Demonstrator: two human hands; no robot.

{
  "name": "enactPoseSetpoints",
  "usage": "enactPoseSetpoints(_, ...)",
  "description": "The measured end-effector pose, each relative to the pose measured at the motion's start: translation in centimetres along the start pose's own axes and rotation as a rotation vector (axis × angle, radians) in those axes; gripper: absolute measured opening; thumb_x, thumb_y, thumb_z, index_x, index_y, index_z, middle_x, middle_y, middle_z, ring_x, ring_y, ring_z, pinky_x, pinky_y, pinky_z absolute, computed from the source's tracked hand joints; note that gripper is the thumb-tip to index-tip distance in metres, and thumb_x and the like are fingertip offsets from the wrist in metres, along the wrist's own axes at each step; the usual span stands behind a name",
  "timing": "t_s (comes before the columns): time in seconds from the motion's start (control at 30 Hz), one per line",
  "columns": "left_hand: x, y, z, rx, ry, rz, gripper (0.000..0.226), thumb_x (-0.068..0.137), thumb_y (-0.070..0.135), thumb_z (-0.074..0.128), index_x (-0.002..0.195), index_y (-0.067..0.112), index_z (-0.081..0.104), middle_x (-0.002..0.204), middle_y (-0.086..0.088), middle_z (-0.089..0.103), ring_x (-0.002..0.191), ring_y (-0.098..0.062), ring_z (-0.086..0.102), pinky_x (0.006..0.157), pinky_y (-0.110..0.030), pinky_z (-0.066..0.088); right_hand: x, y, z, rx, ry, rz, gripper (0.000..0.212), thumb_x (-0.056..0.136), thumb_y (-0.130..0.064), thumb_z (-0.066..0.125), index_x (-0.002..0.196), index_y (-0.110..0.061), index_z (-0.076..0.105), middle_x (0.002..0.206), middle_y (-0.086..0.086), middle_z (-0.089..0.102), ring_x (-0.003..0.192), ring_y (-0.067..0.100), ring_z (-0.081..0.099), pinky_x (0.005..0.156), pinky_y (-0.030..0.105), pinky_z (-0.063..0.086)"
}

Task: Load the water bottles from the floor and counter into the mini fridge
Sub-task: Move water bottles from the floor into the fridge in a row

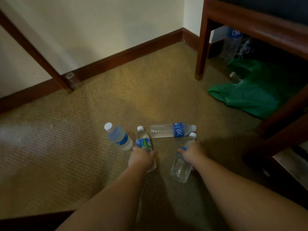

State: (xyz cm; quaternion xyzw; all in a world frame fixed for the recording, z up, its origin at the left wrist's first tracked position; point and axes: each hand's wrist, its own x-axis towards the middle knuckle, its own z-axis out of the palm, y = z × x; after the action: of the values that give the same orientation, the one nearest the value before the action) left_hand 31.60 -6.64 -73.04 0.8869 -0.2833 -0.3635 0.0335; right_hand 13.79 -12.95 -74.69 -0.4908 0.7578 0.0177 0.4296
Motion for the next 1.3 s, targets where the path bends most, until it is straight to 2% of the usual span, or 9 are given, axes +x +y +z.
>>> enactPoseSetpoints(0.17, -0.4, -1.8, 1.4, 0.044, -0.19, -0.06, 0.129, 0.042, 0.056, 0.091, 0.15, 0.007, 0.039, 0.129, -0.017, 0.064, 0.113, -0.035, 0.067, 0.095, -0.047, 0.058, -2.8, 1.3, -2.7, -0.21, -0.216, 0.067, 0.082, 0.088, -0.036, 0.078, 0.148, -0.01, 0.029, 0.13, 0.017, 0.052, 0.089, 0.026, 0.058, 0.09, 0.042, 0.058)
enactPoseSetpoints(0.23, -0.3, -2.0, 1.6, 0.079, -0.344, -0.114, 0.149, 0.043, 0.052, 0.095, 0.161, 0.009, 0.015, 0.143, -0.022, 0.054, 0.123, -0.039, 0.062, 0.099, -0.051, 0.056, -3.6, 1.8, -3.0, -0.307, -0.248, 0.072, 0.085, 0.087, -0.037, 0.079, 0.151, -0.008, 0.03, 0.137, 0.018, 0.05, 0.103, 0.03, 0.06, 0.091, 0.04, 0.057)
enactPoseSetpoints(0.37, -0.3, -0.4, 1.3, 0.093, -0.217, -0.022, 0.129, 0.06, 0.075, 0.08, 0.157, 0.007, 0.027, 0.142, -0.018, 0.054, 0.117, -0.033, 0.063, 0.089, -0.039, 0.056, -3.2, 1.9, -2.4, -0.193, -0.144, 0.035, 0.07, 0.089, -0.043, 0.075, 0.144, -0.013, 0.045, 0.134, 0.013, 0.056, 0.12, 0.028, 0.058, 0.086, 0.038, 0.049)
enactPoseSetpoints(0.47, 1.1, 0.5, 1.6, 0.179, -0.164, 0.066, 0.106, 0.066, 0.065, 0.075, 0.15, 0.011, 0.04, 0.137, -0.017, 0.055, 0.113, -0.033, 0.063, 0.086, -0.041, 0.056, -2.8, 2.1, -2.3, -0.127, -0.12, 0.006, 0.051, 0.094, -0.039, 0.07, 0.134, -0.012, 0.053, 0.117, 0.009, 0.058, 0.111, 0.025, 0.06, 0.084, 0.036, 0.051)
enactPoseSetpoints(0.63, -2.0, 3.0, 0.3, 0.355, -0.231, 0.259, 0.057, 0.081, 0.054, 0.075, 0.122, 0.015, 0.066, 0.101, -0.002, 0.065, 0.09, -0.017, 0.065, 0.071, -0.032, 0.055, -4.0, 2.2, -5.0, -0.002, -0.188, 0.0, 0.055, 0.085, -0.031, 0.081, 0.13, -0.016, 0.054, 0.118, 0.009, 0.06, 0.106, 0.028, 0.06, 0.078, 0.042, 0.055)
enactPoseSetpoints(0.8, -5.0, 6.9, -2.7, 0.162, -0.345, 0.539, 0.09, 0.06, 0.054, 0.092, 0.138, 0.028, 0.056, 0.127, 0.002, 0.066, 0.117, -0.019, 0.063, 0.093, -0.036, 0.056, -7.6, 2.0, -9.6, -0.007, -0.177, -0.199, 0.07, 0.077, -0.029, 0.087, 0.138, -0.023, 0.053, 0.129, 0.003, 0.061, 0.119, 0.024, 0.061, 0.091, 0.043, 0.056)
enactPoseSetpoints(0.97, -8.5, 12.5, -5.7, 0.126, -0.445, 0.788, 0.051, 0.068, 0.046, 0.092, 0.111, 0.032, 0.068, 0.105, 0.004, 0.075, 0.096, -0.013, 0.073, 0.085, -0.039, 0.063, -13.0, 2.9, -15.9, -0.079, -0.069, -0.38, 0.037, 0.082, -0.034, 0.084, 0.113, -0.029, 0.066, 0.103, -0.007, 0.067, 0.099, 0.009, 0.064, 0.086, 0.036, 0.057)
enactPoseSetpoints(1.1, -12.6, 16.5, -7.8, 0.307, -0.573, 0.924, 0.044, 0.063, 0.037, 0.097, 0.1, 0.026, 0.075, 0.095, 0.003, 0.08, 0.085, -0.015, 0.078, 0.076, -0.041, 0.066, -18.2, 4.4, -22.0, -0.023, 0.069, -0.419, 0.032, 0.076, -0.041, 0.088, 0.102, -0.033, 0.072, 0.095, -0.012, 0.07, 0.09, 0.003, 0.065, 0.077, 0.032, 0.058)
enactPoseSetpoints(1.3, -21.6, 21.1, -10.5, 0.524, -0.782, 1.159, 0.039, 0.07, 0.027, 0.096, 0.104, 0.027, 0.077, 0.1, 0.008, 0.08, 0.091, -0.013, 0.078, 0.088, -0.042, 0.062, -26.1, 8.9, -30.1, 0.183, 0.385, -0.427, 0.018, 0.075, -0.046, 0.086, 0.085, -0.035, 0.075, 0.08, -0.019, 0.072, 0.075, -0.005, 0.066, 0.058, 0.013, 0.046)
